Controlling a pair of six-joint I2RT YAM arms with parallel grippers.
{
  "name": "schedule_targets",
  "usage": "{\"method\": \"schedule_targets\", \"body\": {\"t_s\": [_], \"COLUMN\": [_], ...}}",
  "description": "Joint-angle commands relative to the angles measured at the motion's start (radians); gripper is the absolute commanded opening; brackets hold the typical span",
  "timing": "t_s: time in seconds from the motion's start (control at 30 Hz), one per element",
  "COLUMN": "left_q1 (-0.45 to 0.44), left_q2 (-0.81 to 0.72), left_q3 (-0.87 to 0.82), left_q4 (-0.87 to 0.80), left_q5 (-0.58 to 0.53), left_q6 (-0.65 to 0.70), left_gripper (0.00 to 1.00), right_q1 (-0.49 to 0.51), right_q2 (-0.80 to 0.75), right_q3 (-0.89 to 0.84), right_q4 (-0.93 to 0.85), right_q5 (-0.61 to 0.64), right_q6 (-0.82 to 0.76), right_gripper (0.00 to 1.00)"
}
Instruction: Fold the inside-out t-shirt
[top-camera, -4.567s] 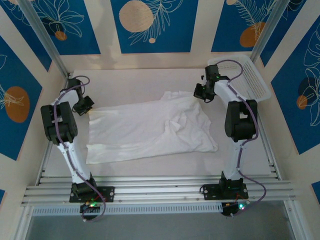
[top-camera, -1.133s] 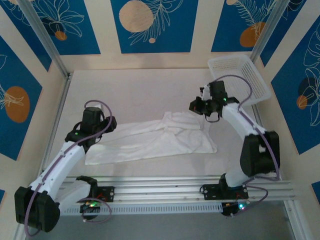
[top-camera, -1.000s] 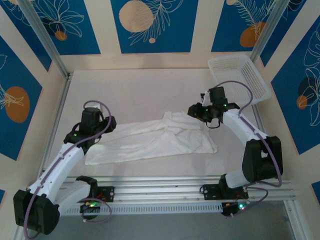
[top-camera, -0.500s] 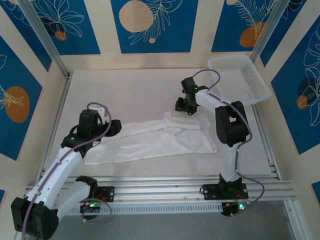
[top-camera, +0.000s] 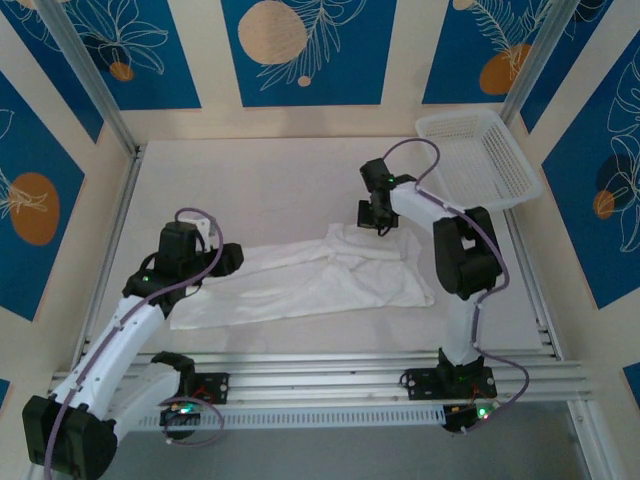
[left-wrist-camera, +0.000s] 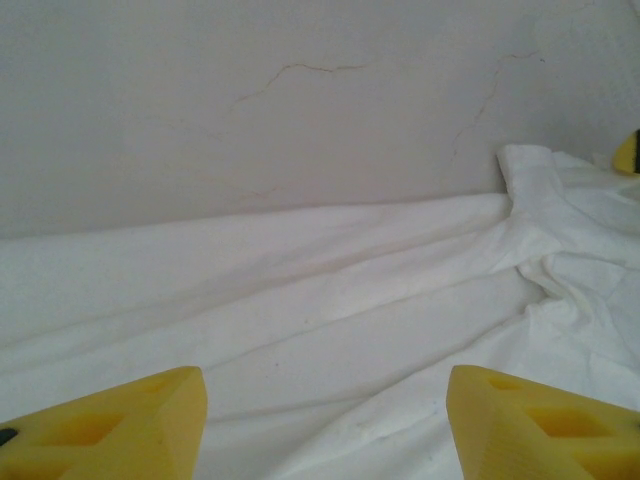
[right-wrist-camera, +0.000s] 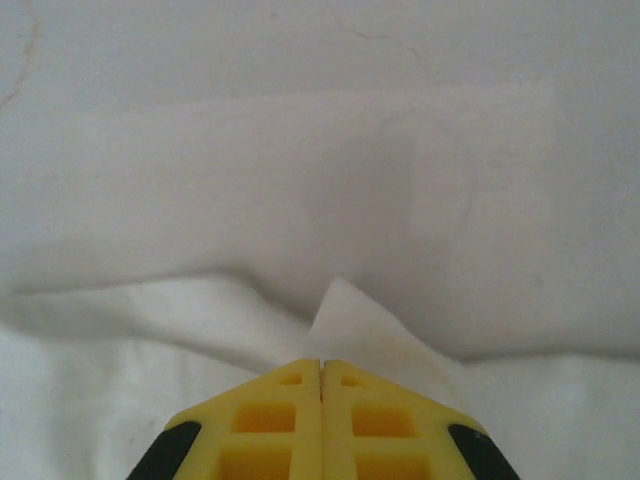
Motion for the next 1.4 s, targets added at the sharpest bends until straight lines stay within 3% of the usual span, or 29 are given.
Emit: {"method": "schedule_targets", "body": {"t_s": [0.0, 0.13, 0.3, 0.43, 0.57, 0.7, 0.83, 0.93, 1.07, 1.17, 1.23, 1.37], "left_q1": [-0.007, -0.008, -0.008, -0.008, -0.007, -0.008, -0.008, -0.007, -0.008, -0.007, -0.008, -0.007], "left_q2": [-0.004, 0.001, 0.022, 0.041, 0.056, 0.055, 0.043, 0.021, -0.005, -0.013, -0.010, 0.007], "left_q3": [-0.004, -0.013, -0.027, -0.034, -0.028, -0.039, -0.053, -0.056, -0.058, -0.075, -0.082, -0.084], "left_q4": [-0.001, 0.012, 0.039, 0.055, 0.056, 0.072, 0.073, 0.056, 0.026, 0.034, 0.044, 0.056], "left_q5": [-0.003, -0.002, 0.006, 0.019, 0.025, 0.032, 0.044, 0.044, 0.028, 0.024, 0.027, 0.030], "left_q6": [0.005, 0.001, -0.005, -0.007, -0.005, -0.022, -0.043, -0.047, -0.041, -0.047, -0.051, -0.053], "left_gripper": [0.65, 0.65, 0.65, 0.65, 0.65, 0.65, 0.66, 0.66, 0.66, 0.66, 0.67, 0.67], "right_q1": [0.001, 0.015, 0.094, 0.112, 0.105, 0.085, 0.065, 0.039, 0.031, 0.041, 0.056, 0.078], "right_q2": [-0.182, -0.387, -0.648, -0.785, -0.861, -0.805, -0.599, -0.419, -0.217, -0.173, -0.191, -0.255], "right_q3": [-0.076, -0.286, -0.680, -0.846, -0.772, -0.646, -0.483, -0.348, -0.181, -0.196, -0.228, -0.275], "right_q4": [0.025, 0.059, 0.142, 0.178, 0.120, 0.235, 0.320, 0.305, 0.148, 0.147, 0.163, 0.144], "right_q5": [-0.009, -0.055, -0.084, -0.145, -0.140, -0.203, -0.242, -0.261, -0.277, -0.346, -0.380, -0.443], "right_q6": [0.012, 0.107, 0.330, 0.404, 0.336, 0.246, 0.201, 0.167, 0.146, 0.162, 0.169, 0.175], "right_gripper": [0.00, 0.00, 0.02, 0.25, 0.39, 0.41, 0.41, 0.41, 0.46, 0.46, 0.41, 0.18]}}
